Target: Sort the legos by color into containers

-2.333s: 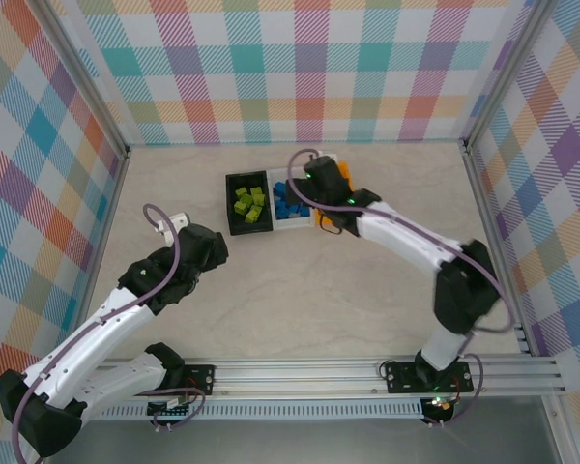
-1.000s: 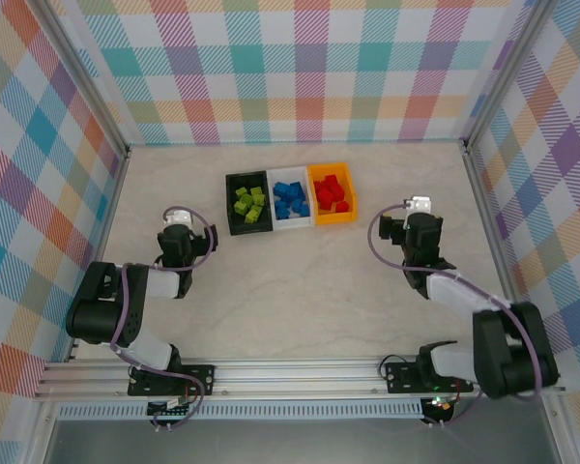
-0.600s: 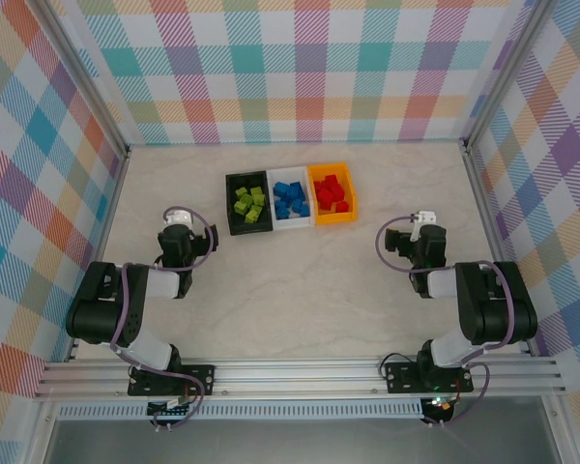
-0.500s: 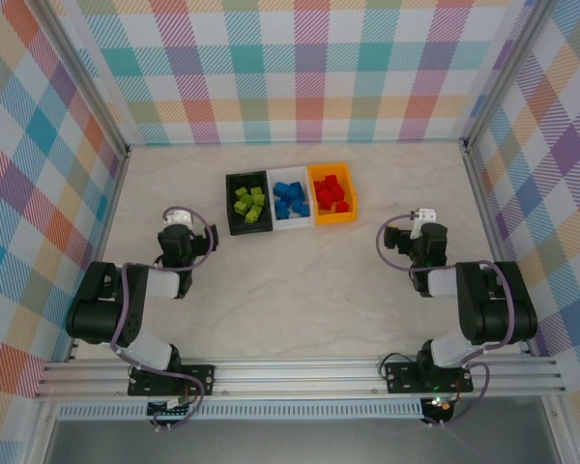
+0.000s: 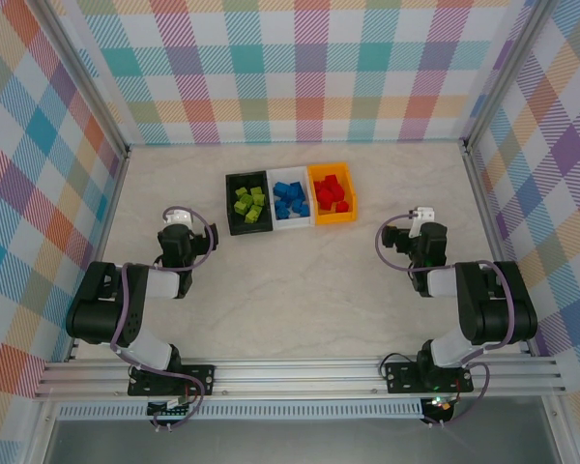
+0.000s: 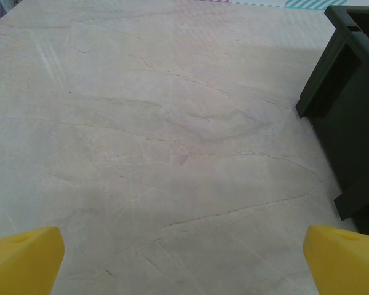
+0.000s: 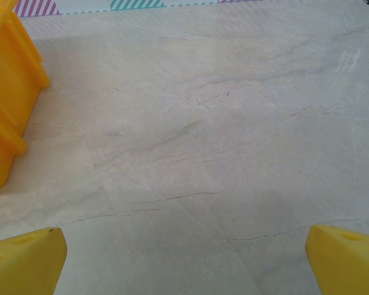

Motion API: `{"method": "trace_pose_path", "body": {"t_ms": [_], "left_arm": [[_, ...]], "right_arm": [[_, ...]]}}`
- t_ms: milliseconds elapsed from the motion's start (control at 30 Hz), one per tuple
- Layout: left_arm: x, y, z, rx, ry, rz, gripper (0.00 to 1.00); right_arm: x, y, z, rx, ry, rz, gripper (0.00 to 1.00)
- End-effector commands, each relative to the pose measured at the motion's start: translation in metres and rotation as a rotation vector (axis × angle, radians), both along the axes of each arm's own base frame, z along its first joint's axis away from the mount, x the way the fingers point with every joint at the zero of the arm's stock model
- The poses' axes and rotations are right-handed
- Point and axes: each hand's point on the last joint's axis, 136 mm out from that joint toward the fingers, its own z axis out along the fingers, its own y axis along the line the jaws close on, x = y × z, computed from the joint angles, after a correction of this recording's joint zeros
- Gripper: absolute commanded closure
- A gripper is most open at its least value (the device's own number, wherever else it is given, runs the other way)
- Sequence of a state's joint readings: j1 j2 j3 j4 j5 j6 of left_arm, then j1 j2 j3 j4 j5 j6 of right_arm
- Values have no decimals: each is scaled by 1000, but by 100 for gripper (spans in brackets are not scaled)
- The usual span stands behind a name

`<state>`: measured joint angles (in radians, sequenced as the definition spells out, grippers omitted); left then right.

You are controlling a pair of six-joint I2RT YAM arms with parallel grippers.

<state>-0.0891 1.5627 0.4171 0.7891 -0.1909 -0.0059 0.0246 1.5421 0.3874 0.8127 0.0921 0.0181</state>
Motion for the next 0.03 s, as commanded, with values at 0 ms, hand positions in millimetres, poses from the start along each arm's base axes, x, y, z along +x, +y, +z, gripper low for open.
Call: {"method": "trace_pose_path", "body": {"t_ms": [0], "left_arm": [[3, 1, 5, 7, -24, -10, 0]], "right_arm": [[7, 2, 16, 20, -56, 10, 0]]}}
